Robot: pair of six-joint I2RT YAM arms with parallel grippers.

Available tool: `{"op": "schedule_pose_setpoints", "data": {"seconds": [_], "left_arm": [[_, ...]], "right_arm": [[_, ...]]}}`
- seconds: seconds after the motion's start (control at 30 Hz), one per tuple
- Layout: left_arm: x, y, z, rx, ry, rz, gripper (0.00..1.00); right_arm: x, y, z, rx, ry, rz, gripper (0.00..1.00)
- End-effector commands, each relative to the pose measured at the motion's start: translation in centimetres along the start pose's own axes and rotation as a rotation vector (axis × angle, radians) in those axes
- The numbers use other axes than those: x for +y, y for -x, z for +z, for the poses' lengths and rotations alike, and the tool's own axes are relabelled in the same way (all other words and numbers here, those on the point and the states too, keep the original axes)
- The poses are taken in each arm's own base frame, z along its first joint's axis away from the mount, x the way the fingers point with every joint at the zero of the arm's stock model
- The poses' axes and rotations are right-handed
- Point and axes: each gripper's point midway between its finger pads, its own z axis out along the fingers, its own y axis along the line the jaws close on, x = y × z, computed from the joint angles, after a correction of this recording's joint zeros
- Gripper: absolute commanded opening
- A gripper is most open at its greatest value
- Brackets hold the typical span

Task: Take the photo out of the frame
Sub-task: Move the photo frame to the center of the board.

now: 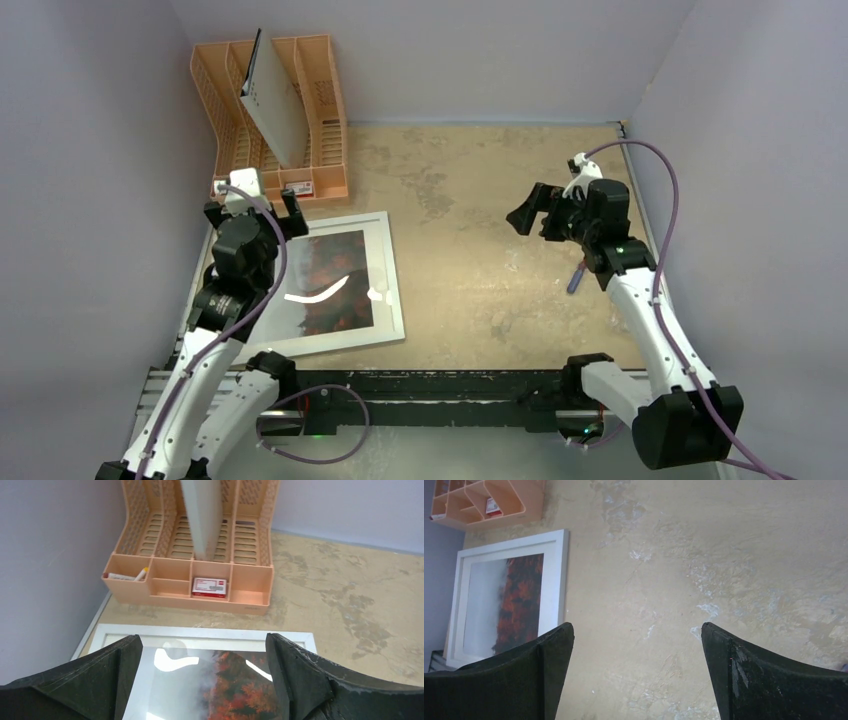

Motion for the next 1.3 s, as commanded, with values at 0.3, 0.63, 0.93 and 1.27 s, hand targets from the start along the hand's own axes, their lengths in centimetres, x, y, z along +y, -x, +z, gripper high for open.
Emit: {"op": "schedule_pose_setpoints", "data": {"seconds": [0.3, 0.63, 0.93, 1.27], "left_arm": [[0.6, -4.8, -2.5, 0.191, 0.011, -0.071, 1.0], [0.7, -6.2, -3.5, 0.167, -0.036, -0.068, 1.0], [1.4, -7.9, -2.8, 0.219, 0.02, -0.03, 1.0], [2.1, -9.2, -2.1, 0.268, 0.084, -0.027, 1.0]], "right_arm": [[0.8, -2.4, 0.5, 0.069, 0.039, 0.206, 0.99], [5.0, -6.4, 2.9, 0.156, 0.242, 0.236, 0.96], [8.6, -11.2, 6.9, 0.266, 0.001, 0.052, 0.93], [13.7, -16.6, 10.8, 0.365, -0.14, -0.124, 0.93]]}}
